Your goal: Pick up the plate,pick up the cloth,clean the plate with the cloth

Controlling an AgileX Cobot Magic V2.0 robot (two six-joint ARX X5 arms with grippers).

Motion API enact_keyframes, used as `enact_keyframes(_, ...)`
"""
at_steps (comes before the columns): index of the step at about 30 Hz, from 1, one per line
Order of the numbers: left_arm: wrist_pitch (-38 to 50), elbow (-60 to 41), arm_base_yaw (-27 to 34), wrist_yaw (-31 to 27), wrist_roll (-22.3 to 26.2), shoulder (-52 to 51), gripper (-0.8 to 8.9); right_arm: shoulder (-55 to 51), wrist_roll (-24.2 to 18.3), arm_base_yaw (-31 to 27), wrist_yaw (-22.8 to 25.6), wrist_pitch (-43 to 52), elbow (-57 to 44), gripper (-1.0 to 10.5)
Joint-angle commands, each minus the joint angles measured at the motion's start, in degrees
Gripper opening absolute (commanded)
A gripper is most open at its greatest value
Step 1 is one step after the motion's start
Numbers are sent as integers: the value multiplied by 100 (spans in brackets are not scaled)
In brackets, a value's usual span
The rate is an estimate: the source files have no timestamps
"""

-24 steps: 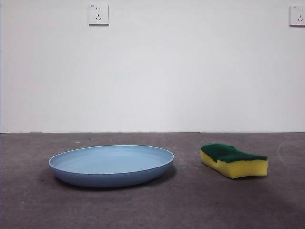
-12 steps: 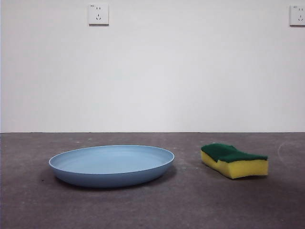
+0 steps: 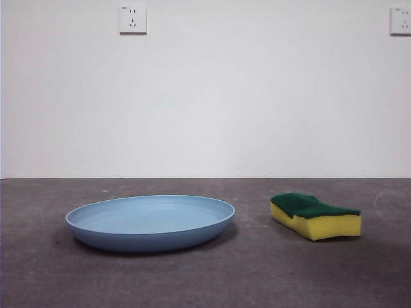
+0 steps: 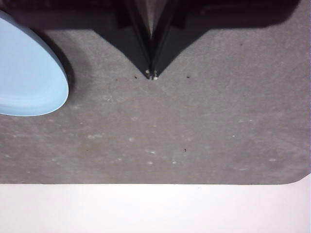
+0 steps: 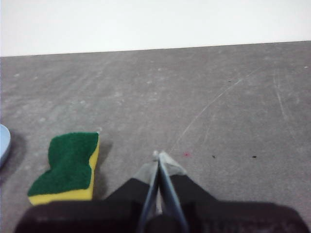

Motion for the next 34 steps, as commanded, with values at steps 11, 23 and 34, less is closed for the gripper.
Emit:
enact_keyframes(11,9,-79,17,-9,-24,-11,-3,-11,595,4,39,-68,-59,2)
enact_keyframes(23,11,-79,17,-9,-24,-11,-3,-11,595,4,39,-66,-59,1)
enact_keyframes(34,9,-79,17,-9,-24,-11,-3,-11,595,4,39,-66,-59,1)
